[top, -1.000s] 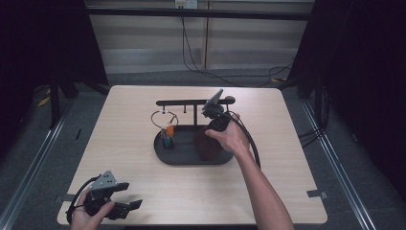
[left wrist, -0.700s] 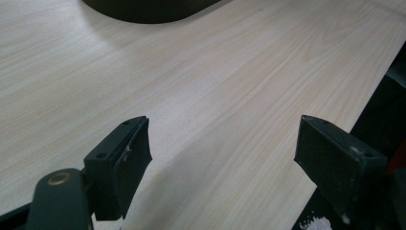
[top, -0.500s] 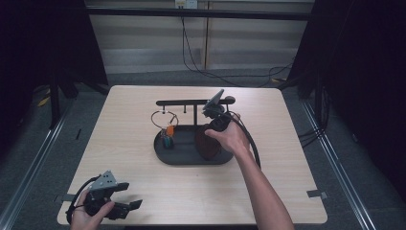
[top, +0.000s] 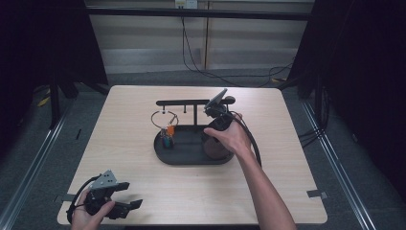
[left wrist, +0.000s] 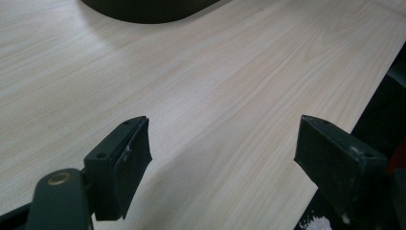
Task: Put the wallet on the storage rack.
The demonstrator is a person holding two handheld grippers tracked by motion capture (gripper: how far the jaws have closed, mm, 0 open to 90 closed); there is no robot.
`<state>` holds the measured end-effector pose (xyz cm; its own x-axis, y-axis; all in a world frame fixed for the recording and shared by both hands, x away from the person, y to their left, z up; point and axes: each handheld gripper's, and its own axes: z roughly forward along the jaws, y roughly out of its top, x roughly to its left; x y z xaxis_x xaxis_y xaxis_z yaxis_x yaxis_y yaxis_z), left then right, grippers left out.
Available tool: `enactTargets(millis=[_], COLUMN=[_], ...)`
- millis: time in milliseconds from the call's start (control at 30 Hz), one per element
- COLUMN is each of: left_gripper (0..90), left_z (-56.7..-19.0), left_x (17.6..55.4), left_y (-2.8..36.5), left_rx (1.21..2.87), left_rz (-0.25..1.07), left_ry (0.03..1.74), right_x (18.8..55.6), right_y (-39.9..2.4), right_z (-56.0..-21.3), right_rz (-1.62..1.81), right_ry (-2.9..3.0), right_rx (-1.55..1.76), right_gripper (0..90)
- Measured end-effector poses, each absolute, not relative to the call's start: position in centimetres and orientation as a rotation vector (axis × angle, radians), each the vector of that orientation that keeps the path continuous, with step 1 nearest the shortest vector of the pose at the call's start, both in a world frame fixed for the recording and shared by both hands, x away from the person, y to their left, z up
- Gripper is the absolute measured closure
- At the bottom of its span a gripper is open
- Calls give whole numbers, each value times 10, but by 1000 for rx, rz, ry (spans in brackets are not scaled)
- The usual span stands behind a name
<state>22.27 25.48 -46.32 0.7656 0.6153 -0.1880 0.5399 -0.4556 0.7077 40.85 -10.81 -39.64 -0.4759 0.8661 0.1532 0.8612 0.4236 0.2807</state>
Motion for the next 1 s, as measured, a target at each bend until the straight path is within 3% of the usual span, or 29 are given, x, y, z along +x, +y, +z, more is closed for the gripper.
enactTargets(millis=[200, 1000], left_gripper=[193, 176], left_z=[-464, -465], left_x=[224, 227], left_y=[256, 260], left_rx=[2155, 2075], left_rz=[117, 158], left_ry=[862, 955], right_x=[402, 367], right_y=[-116, -154], right_z=[-390, -389], right_rz=[586, 873], right_ry=[2636, 2543], right_rx=[1590, 1591], right_gripper=[150, 168])
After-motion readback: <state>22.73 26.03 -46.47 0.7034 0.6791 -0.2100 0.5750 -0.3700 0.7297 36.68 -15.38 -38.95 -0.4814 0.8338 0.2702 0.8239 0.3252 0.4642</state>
